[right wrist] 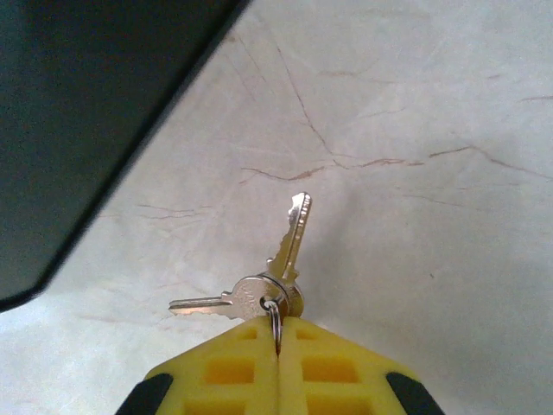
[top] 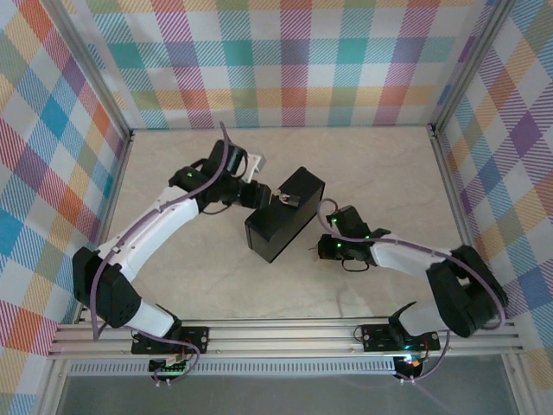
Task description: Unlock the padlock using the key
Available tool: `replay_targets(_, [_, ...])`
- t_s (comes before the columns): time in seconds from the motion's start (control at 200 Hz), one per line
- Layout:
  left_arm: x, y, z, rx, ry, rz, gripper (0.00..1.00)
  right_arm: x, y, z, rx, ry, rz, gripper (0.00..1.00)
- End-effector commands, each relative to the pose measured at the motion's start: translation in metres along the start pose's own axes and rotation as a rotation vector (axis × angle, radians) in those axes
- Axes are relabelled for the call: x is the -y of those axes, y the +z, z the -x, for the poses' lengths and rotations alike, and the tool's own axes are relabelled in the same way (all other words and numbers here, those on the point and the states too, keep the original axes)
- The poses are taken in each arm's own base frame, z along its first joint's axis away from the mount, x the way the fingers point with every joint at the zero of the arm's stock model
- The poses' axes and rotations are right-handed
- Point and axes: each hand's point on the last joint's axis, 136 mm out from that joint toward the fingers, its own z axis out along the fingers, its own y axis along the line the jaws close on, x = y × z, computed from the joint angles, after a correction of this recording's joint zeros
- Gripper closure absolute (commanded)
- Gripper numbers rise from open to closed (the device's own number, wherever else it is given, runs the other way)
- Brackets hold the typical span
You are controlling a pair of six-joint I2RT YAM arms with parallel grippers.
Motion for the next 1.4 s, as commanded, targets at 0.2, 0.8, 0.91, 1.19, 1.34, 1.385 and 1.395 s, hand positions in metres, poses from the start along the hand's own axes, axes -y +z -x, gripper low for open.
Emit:
replay_targets(0.2, [0.071, -0.031, 0.014, 0.087, -0.016, -0.250, 0.53, -0.044, -0.075, 0.037, 0.103, -0.002, 0.213, 1.00])
replay_targets(0.8, [0.109, -0.012, 0.019, 0.006, 0.029, -0.425, 0.46, -0.129, -0.149, 0.098, 0.199, -0.139, 0.460, 1.00])
replay_targets(0.91, [0.113, -0.012, 0.024, 0.021, 0.030, -0.447, 0.46, -0.131, -0.146, 0.101, 0.188, -0.135, 0.465, 1.00])
replay_targets(1.19, [0.122, -0.018, 0.031, 0.038, 0.060, -0.486, 0.47, -0.126, -0.141, 0.101, 0.175, -0.119, 0.438, 1.00])
replay_targets(1.34, [0.117, -0.005, 0.029, 0.004, 0.045, -0.460, 0.49, -0.128, -0.141, 0.101, 0.170, -0.117, 0.450, 1.00])
replay_targets(1.385, [0.118, -0.002, 0.029, -0.003, 0.043, -0.458, 0.50, -0.128, -0.141, 0.101, 0.168, -0.115, 0.450, 1.00])
replay_targets(1.395, [0.118, -0.002, 0.029, -0.005, 0.043, -0.459, 0.51, -0.129, -0.141, 0.101, 0.169, -0.115, 0.450, 1.00])
